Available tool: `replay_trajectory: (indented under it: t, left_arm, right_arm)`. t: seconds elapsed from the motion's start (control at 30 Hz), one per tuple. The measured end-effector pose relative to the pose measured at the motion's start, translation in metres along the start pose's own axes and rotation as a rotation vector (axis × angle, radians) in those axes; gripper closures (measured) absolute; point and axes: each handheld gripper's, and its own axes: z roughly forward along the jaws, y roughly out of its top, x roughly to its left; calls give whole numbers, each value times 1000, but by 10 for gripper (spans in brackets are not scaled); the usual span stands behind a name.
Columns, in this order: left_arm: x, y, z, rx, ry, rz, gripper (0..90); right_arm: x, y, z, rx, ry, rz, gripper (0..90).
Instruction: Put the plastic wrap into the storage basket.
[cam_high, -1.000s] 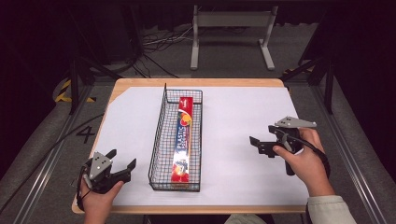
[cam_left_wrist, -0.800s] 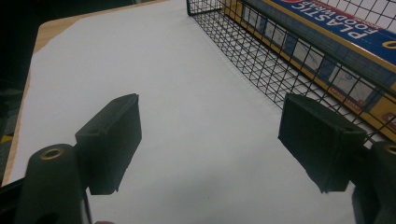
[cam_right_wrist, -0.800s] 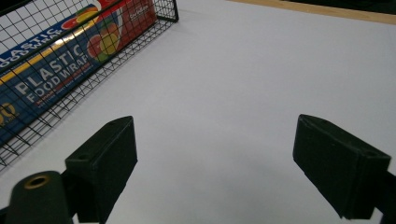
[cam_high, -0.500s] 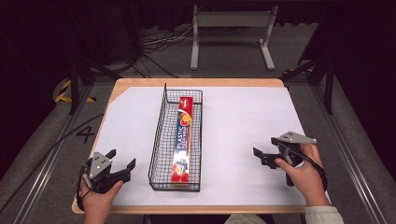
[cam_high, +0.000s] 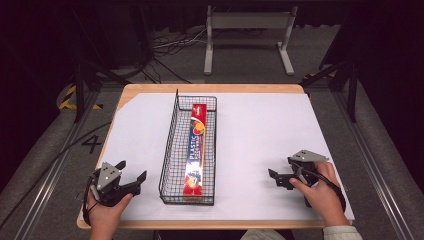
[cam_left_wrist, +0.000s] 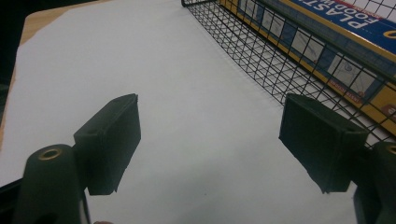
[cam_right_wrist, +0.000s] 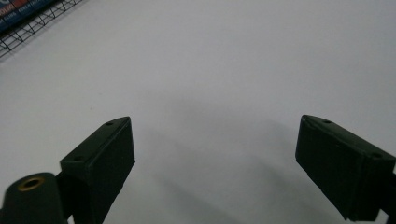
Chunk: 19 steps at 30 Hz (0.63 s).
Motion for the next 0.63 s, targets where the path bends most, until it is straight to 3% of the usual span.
replay_trajectory:
  t: [0.17,0.3,0.63]
  left_arm:
    - [0,0,2,15,1,1,206]
    - [0,2,2,4,8,-11,205]
    - [3,2,8,29,33,-27,194]
  right_arm:
    - [1,-4,3,32,3,-3,111]
    - [1,-7,5,54,-24,-15,112]
    - [-1,-10,3,36,-29,1,115]
